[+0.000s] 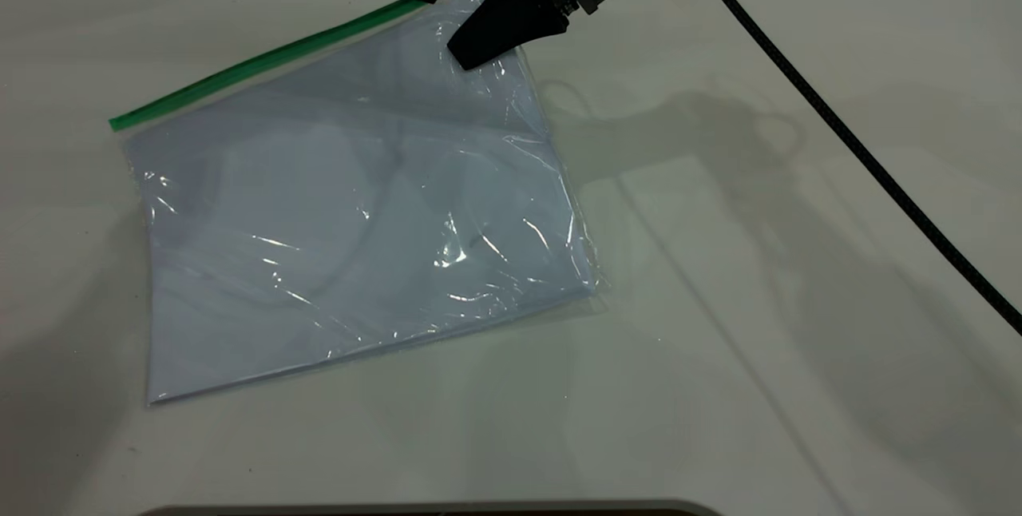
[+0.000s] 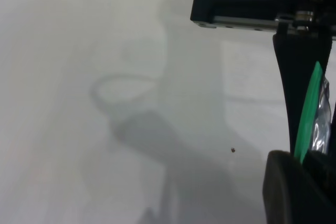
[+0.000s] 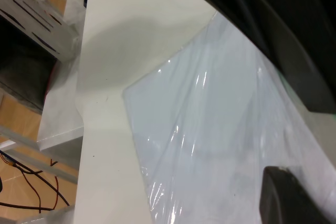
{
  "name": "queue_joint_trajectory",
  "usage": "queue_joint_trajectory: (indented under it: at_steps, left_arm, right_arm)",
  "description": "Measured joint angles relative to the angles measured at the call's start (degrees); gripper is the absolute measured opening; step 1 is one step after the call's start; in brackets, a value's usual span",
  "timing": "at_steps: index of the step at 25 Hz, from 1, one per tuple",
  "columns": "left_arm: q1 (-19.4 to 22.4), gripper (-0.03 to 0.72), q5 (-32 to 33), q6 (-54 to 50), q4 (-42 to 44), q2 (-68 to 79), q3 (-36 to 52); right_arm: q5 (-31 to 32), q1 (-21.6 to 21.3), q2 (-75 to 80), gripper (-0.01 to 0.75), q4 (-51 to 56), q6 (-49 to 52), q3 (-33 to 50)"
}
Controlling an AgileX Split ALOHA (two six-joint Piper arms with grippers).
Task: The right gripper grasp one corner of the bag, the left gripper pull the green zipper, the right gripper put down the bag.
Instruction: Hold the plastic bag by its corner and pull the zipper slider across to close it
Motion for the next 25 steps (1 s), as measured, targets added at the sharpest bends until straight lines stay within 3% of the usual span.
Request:
queue_joint_trajectory:
  at_steps: [7, 17, 25]
  left_arm:
    - [0.26, 0.052, 0.05, -0.11, 0.96, 0.00, 0.00]
    - [3.59, 0.052, 0.11, -1.62, 4.54, 0.00, -0.22]
    - [6.86, 0.052, 0.44, -6.11, 13.81, 0.00, -0.22]
  right_arm:
    - [0.06, -1.03, 0.00, 0.034, 0.75, 0.92, 0.00]
    - [1.79, -6.49, 0.00, 0.034, 3.45, 2.17, 0.00]
    - [2.19, -10.03, 0.00, 0.034, 3.33, 2.41, 0.00]
